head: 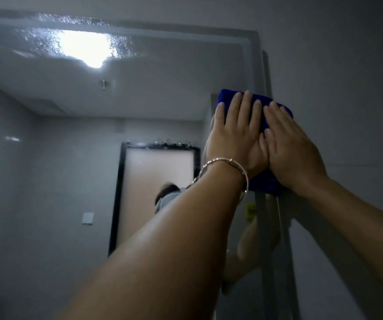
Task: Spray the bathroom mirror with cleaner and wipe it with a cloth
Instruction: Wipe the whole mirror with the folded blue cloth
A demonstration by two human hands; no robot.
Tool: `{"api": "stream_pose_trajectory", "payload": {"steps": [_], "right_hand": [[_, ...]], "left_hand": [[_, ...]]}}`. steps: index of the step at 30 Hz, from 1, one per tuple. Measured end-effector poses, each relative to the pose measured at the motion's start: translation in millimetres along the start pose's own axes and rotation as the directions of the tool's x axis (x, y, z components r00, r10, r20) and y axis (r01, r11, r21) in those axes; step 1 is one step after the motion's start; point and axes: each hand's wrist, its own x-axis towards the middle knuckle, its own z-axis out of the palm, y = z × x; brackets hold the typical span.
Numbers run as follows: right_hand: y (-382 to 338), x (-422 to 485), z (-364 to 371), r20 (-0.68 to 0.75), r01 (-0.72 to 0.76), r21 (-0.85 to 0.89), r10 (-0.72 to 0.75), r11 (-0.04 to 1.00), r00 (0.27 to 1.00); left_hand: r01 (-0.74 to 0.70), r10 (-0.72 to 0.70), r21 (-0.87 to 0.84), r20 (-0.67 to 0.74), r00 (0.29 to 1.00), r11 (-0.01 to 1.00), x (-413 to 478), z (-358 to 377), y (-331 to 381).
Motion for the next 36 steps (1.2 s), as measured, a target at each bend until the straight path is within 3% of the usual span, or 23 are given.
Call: {"api": "stream_pose_trajectory", "payload": {"steps": [4,9,16,21,28,36], "right_hand": [[-12.8,-58.6,3.5,0.020,-0.038,0.036,0.037,0.999,0.999],[-33.9,-114.5,2.9,0.065,-0.083,-0.065,0.088,0.994,0.994],[-57.0,-104.0,8.9,0.136,-0.082,-0.159,0.104,0.984,0.985],[-105.6,-41.7,32.1,0.100,-0.031,-0.102,0.041,0.994,0.994],[-249.0,11.5,90.2,-0.004,0.136,-0.015,-0.136,0.991,0.991],[-339.7,-32.5,121.3,0.100,0.258,0.007,-0.257,0.966,0.961]], "left_hand": [[-0.025,0.027,-0.057,0.029,0.999,0.998,-51.8,3.6,16.0],[-0.076,0.084,-0.071,0.126,0.988,0.995,-106.8,0.8,24.3],[-0.157,0.161,-0.038,0.136,0.977,0.987,-108.7,-9.2,-9.1],[-0.080,0.071,0.075,0.118,0.990,0.994,-88.0,-26.6,-83.6],[0.131,-0.164,0.239,0.126,0.978,0.962,-135.5,-58.7,-228.4],[0.318,-0.342,0.157,0.162,0.926,0.935,-231.7,-71.6,-278.9]]}}
